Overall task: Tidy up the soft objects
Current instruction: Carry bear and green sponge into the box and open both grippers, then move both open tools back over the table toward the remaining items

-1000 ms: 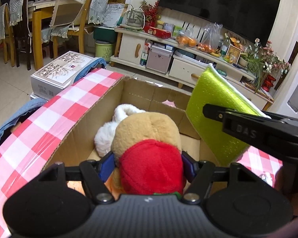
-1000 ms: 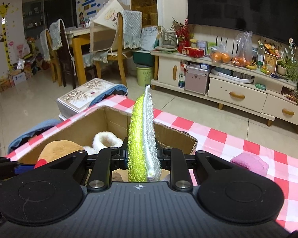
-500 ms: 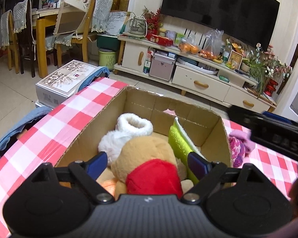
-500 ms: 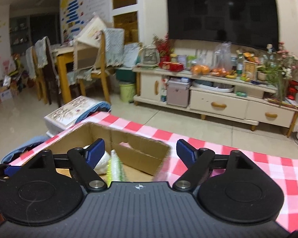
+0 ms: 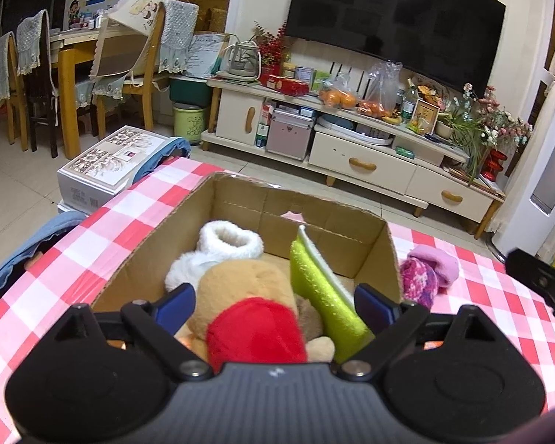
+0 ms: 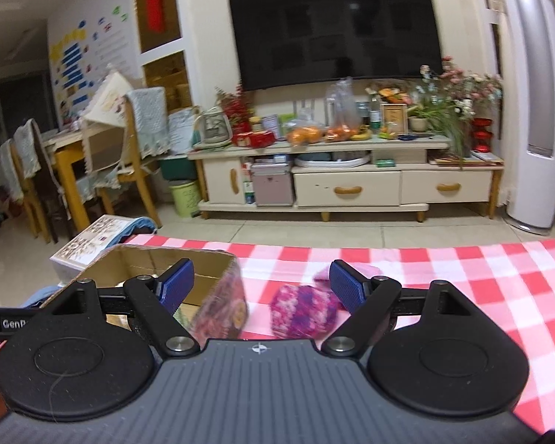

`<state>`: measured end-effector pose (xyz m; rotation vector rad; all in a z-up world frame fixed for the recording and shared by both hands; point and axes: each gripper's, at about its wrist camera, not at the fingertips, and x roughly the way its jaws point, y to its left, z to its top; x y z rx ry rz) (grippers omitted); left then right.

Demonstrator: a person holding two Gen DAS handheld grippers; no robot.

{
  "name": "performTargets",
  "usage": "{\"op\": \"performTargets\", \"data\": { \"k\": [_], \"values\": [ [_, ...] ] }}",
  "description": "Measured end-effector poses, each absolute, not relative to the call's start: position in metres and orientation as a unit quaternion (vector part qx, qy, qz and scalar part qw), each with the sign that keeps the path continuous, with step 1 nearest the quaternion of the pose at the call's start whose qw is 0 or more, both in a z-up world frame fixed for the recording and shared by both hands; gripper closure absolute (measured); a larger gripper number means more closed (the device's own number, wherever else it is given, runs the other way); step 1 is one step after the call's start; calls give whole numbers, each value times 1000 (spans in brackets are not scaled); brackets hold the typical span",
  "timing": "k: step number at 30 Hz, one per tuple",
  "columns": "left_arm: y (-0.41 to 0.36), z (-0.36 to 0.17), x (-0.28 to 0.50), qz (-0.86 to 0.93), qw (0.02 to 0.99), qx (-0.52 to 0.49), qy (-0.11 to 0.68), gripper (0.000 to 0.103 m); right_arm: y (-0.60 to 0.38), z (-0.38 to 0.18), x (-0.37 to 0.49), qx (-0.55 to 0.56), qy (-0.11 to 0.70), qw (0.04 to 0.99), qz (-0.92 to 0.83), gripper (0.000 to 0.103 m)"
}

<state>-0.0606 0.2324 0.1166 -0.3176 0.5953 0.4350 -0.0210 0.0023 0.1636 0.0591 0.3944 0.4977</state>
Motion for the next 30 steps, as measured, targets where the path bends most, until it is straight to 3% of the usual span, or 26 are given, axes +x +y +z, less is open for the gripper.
{"op": "performTargets", "data": {
  "k": [30],
  "values": [
    [175,120,-48,164,938,-107,284,7,-25,102,-11,23,258,951,171,2]
  ]
}}
